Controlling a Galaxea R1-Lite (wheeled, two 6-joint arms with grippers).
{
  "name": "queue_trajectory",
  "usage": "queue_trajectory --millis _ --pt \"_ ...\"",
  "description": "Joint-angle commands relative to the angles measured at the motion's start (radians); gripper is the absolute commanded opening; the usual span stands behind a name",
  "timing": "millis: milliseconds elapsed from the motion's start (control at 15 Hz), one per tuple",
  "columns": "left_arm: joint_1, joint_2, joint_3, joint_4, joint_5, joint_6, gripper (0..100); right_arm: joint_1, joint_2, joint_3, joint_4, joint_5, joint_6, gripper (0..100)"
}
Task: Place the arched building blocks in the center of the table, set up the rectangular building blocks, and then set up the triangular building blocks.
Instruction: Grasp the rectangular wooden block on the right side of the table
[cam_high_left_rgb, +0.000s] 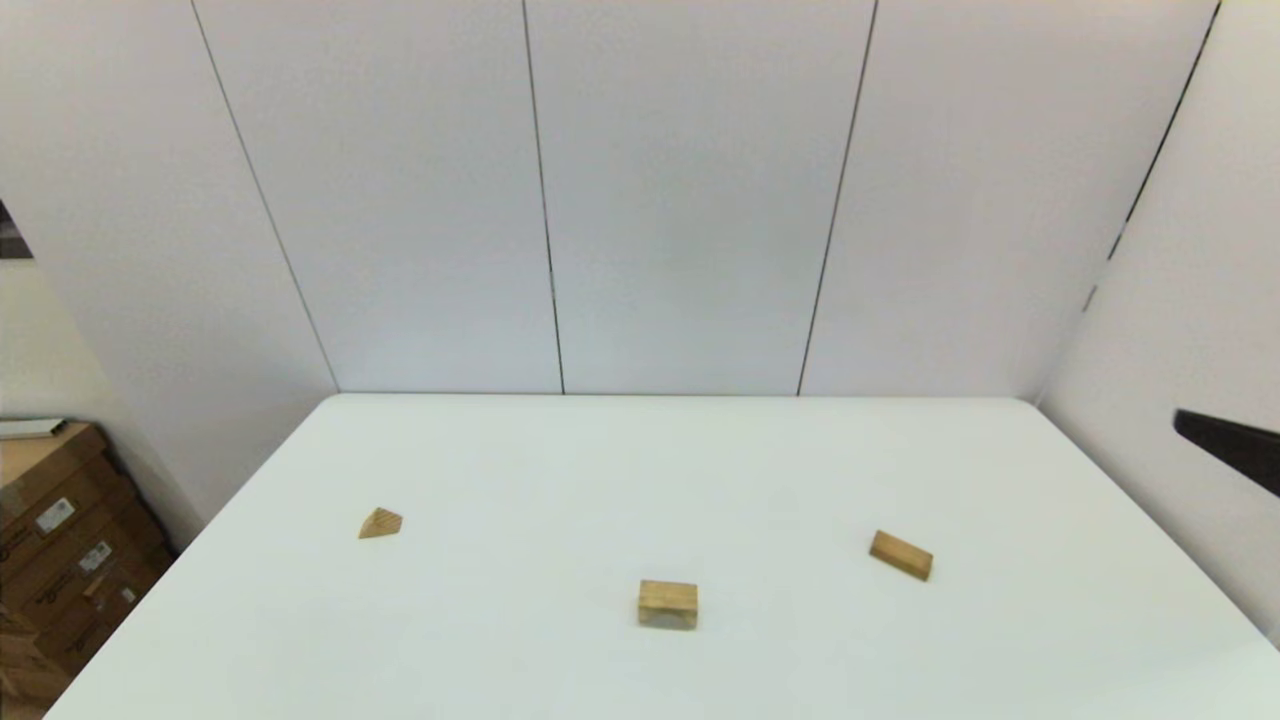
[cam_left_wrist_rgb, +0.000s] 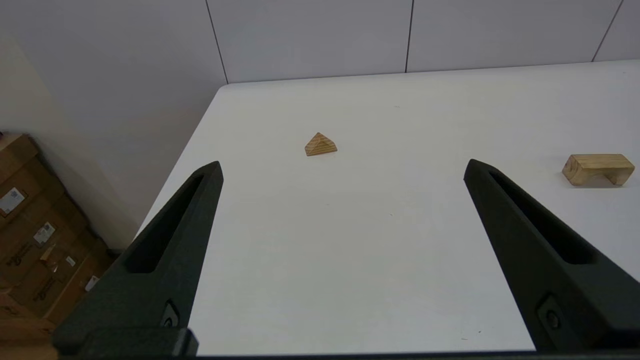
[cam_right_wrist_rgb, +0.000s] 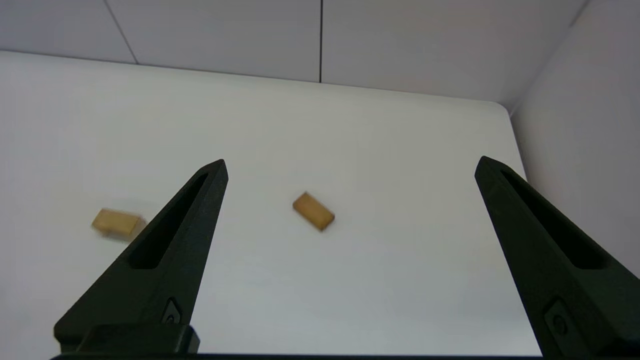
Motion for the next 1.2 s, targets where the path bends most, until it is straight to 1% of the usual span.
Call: queue_trajectory --millis 67,133,267,333,533,733,800,1000,1067,1133,1200 --pt "0.000 0.002 0.000 0.000 0.000 0.000 100 -0.002 0.631 -0.493 0.235 0.000 -0.045 100" --pt "0.000 0.002 0.000 0.000 0.000 0.000 100 -0.004 0.682 -0.577 0.360 0.000 -0.072 100" --pt "0.000 0.002 0.000 0.000 0.000 0.000 100 -0.004 0.777 -0.715 0.578 0.003 -0.111 100" --pt "0.000 0.002 0.000 0.000 0.000 0.000 100 0.001 0.806 -0.738 0.612 0.003 -0.133 100" --pt "0.000 0.002 0.000 0.000 0.000 0.000 100 -0.002 0.906 -0.786 0.703 0.010 -0.274 100" --pt "0.000 0.002 0.000 0.000 0.000 0.000 100 -0.013 0.975 -0.821 0.792 0.038 -0.397 100" --pt "0.000 0.002 0.000 0.000 0.000 0.000 100 -0.021 0.988 -0.823 0.821 0.040 -0.457 100" --pt "0.000 0.002 0.000 0.000 0.000 0.000 100 -0.028 1.019 -0.823 0.907 0.046 -0.676 100" --pt "0.000 0.002 0.000 0.000 0.000 0.000 100 -0.030 1.030 -0.823 0.930 0.052 -0.737 100" --pt "0.000 0.002 0.000 0.000 0.000 0.000 100 -0.028 1.044 -0.823 0.936 0.056 -0.791 100" --pt "0.000 0.002 0.000 0.000 0.000 0.000 100 -0.027 1.059 -0.823 0.934 0.056 -0.820 100"
